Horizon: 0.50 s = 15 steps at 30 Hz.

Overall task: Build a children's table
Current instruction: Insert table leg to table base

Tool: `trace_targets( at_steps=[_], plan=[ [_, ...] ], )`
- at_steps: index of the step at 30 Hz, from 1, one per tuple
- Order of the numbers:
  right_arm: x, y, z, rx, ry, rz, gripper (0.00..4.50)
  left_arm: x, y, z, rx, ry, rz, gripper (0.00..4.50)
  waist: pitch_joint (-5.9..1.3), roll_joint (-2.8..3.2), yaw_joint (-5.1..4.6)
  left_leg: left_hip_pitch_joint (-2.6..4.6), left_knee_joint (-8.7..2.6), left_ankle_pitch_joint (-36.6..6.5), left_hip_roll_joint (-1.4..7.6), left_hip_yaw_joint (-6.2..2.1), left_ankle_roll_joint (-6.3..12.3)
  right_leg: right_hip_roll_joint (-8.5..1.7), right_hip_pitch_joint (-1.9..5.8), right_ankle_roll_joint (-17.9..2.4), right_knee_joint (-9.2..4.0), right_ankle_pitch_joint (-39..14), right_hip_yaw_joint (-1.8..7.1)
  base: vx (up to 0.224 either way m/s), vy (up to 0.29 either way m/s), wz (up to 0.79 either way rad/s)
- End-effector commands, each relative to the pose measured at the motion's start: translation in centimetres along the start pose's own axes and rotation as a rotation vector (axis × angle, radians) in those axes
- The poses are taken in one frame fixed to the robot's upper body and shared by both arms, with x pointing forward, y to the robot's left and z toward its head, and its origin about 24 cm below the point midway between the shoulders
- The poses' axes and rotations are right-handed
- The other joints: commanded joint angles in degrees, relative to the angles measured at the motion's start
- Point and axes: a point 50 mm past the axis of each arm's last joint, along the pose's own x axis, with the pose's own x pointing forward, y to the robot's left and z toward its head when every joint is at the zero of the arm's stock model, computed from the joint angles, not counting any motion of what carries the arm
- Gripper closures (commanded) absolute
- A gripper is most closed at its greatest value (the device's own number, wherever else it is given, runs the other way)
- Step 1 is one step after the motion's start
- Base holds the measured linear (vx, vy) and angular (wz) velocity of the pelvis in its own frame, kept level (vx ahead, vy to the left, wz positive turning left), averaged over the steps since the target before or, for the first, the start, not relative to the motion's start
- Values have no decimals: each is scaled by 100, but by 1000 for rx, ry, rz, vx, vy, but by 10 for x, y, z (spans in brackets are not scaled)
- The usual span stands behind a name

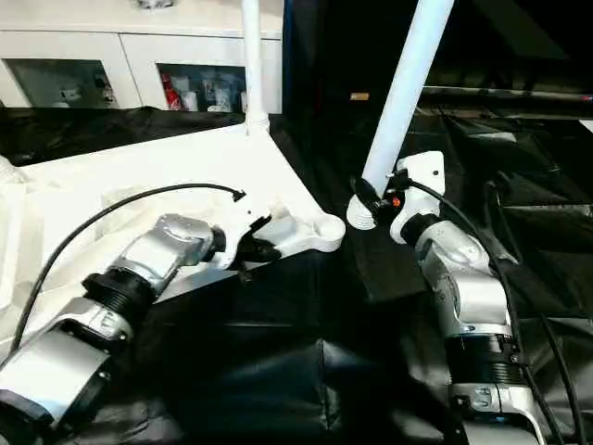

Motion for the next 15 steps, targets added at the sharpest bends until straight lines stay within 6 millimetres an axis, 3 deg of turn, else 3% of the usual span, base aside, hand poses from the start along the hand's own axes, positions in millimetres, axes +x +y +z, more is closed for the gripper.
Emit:
trace_targets(
  at_steps=[1,8,12,15],
  plan=[
    [0,-2,7,-23,-15,4,264,-2,3,7,9,-6,16,445,-462,-12,22,108,-359,-922,301,-182,312,-458,364,-1321,-431,-945,269,0,0,0],
    [-2,3,4,9,13,91,264,-4,3,9,15,-38,-11,450,-457,-20,23,111,-360,-946,296,-181,357,-453,365,-1294,-450,-1047,265,0,0,0],
    [-4,10,-1,65,69,235,264,-9,-4,3,64,-102,-78,450,-469,-50,19,90,-353,-827,316,-185,459,-466,395,-1382,-415,-801,267,0,0,0],
    [-2,14,-5,76,95,285,264,-12,-9,0,93,-155,-123,450,-457,-74,12,96,-344,-846,307,-161,485,-471,360,-1306,-448,-1117,270,0,0,0]
  ],
)
